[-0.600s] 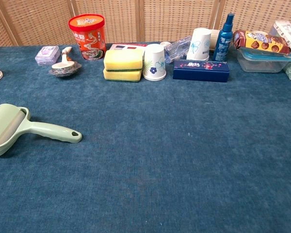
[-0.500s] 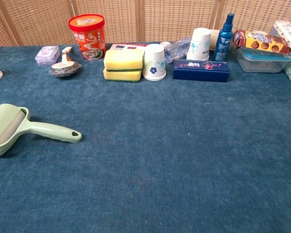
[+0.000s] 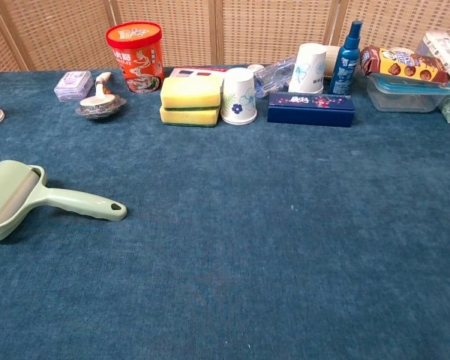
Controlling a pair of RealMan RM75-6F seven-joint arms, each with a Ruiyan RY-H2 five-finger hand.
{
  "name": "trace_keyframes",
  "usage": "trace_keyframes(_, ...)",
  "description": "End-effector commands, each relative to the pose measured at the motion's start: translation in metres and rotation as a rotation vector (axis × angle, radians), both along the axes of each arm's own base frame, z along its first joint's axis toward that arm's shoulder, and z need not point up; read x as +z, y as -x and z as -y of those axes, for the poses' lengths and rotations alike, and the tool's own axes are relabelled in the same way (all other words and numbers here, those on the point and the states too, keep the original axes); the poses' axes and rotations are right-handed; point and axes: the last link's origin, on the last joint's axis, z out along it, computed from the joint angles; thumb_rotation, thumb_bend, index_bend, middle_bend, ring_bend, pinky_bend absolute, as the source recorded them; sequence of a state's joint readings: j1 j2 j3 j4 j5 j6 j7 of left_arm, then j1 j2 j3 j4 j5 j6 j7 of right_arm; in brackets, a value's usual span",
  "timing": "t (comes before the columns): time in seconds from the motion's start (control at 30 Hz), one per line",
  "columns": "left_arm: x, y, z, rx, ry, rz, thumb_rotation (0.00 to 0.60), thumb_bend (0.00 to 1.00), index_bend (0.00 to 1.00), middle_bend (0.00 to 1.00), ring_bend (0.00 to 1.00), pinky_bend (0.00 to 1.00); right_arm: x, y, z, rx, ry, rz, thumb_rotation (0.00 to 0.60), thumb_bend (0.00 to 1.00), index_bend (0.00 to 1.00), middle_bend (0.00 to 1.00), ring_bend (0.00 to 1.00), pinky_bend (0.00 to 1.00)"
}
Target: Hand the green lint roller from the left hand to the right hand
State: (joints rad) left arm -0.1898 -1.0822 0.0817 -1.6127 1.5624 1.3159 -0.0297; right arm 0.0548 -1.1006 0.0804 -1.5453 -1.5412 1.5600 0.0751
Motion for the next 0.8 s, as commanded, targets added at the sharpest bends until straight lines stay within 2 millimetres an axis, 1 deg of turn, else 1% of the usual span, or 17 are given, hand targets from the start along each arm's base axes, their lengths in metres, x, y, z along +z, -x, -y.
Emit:
trace_keyframes(0.03, -0.026, -0.010, -0.023, 0.018, 0.091, -0.015, 0.600, 0.00, 0.00, 0.00, 0.00, 0.01, -0.001, 0.001, 0.001, 0.001, -0.012, 0.001, 0.600, 0.00, 0.00, 0.00, 0.00, 0.00)
trace_keyframes(0.27, -0.048, -0.019, -0.038, 0.047, 0.127, -0.003, 0.600, 0.00, 0.00, 0.00, 0.00, 0.01, -0.003, 0.002, 0.002, -0.006, -0.018, -0.002, 0.600, 0.00, 0.00, 0.00, 0.00, 0.00)
trace_keyframes(0.47, -0.057, -0.025, -0.049, 0.074, 0.129, 0.012, 0.600, 0.00, 0.00, 0.00, 0.00, 0.01, -0.004, 0.002, 0.003, -0.007, -0.020, -0.002, 0.600, 0.00, 0.00, 0.00, 0.00, 0.00)
trace_keyframes(0.8, -0.069, -0.028, -0.058, 0.115, 0.168, -0.005, 0.600, 0.00, 0.00, 0.00, 0.00, 0.01, -0.003, 0.003, 0.003, -0.009, -0.020, 0.010, 0.600, 0.00, 0.00, 0.00, 0.00, 0.00)
